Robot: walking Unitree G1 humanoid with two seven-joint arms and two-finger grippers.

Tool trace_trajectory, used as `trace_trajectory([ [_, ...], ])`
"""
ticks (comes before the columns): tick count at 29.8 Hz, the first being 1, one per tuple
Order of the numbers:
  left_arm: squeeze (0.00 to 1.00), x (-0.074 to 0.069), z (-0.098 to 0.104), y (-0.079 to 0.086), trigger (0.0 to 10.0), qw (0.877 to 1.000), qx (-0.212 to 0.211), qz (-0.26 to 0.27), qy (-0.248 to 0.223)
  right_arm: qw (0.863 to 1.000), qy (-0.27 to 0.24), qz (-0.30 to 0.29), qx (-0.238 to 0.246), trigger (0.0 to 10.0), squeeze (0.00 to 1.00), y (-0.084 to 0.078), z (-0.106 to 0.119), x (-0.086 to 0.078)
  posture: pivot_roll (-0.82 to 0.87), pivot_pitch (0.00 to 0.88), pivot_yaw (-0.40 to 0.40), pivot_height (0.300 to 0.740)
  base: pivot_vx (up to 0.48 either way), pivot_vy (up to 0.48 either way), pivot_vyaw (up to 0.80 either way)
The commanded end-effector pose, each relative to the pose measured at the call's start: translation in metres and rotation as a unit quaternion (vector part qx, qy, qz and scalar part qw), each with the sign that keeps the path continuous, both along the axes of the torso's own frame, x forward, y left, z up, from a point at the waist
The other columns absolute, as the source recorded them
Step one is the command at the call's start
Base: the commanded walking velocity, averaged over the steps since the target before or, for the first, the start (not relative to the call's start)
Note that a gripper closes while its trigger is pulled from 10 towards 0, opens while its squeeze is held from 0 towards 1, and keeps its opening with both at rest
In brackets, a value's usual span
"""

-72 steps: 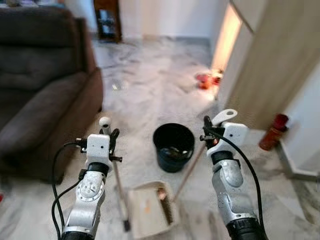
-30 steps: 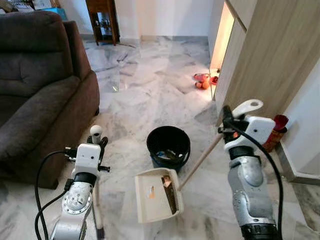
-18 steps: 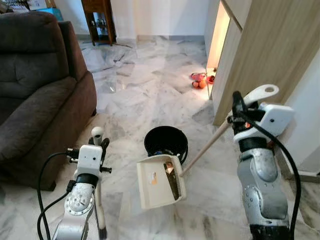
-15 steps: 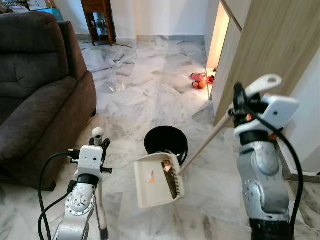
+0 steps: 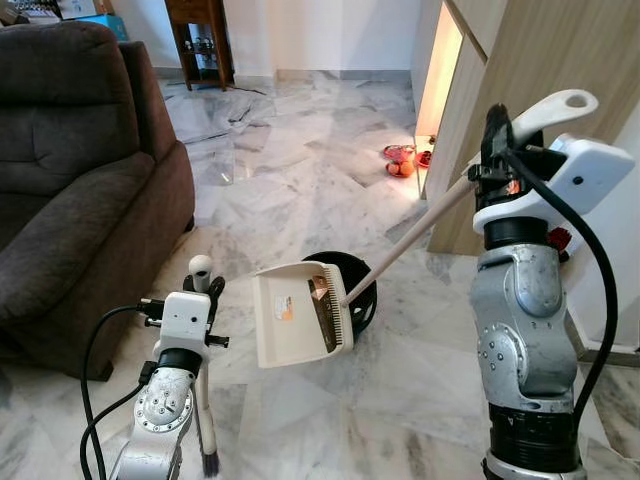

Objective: Sweep floor

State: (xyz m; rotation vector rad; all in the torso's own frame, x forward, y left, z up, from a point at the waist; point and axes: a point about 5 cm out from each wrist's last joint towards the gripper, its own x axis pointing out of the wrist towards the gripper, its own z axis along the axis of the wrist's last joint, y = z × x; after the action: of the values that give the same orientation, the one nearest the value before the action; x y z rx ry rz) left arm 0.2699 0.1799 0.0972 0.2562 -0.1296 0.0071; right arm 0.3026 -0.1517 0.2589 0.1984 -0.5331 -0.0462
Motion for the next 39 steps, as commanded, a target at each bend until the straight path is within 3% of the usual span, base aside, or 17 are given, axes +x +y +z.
trace_trajectory([
  [1,0.0,0.0014,0.0062,0.0011,10.0,1.0,0.022,-0.002,-0.02,0.999,-0.036,0.008,0.007,10.0,0.0,0.004,0.0141,-0.0019,0.13,0.014,0.043,0.74,0.244,0.0,0.0],
  [39,0.0,0.0065,0.0111,-0.0001,10.0,0.999,0.022,-0.001,-0.032,0.999,-0.026,0.026,0.003,10.0,0.0,0.0108,0.0081,0.002,0.14,0.021,0.043,0.74,0.291,0.0,0.0],
])
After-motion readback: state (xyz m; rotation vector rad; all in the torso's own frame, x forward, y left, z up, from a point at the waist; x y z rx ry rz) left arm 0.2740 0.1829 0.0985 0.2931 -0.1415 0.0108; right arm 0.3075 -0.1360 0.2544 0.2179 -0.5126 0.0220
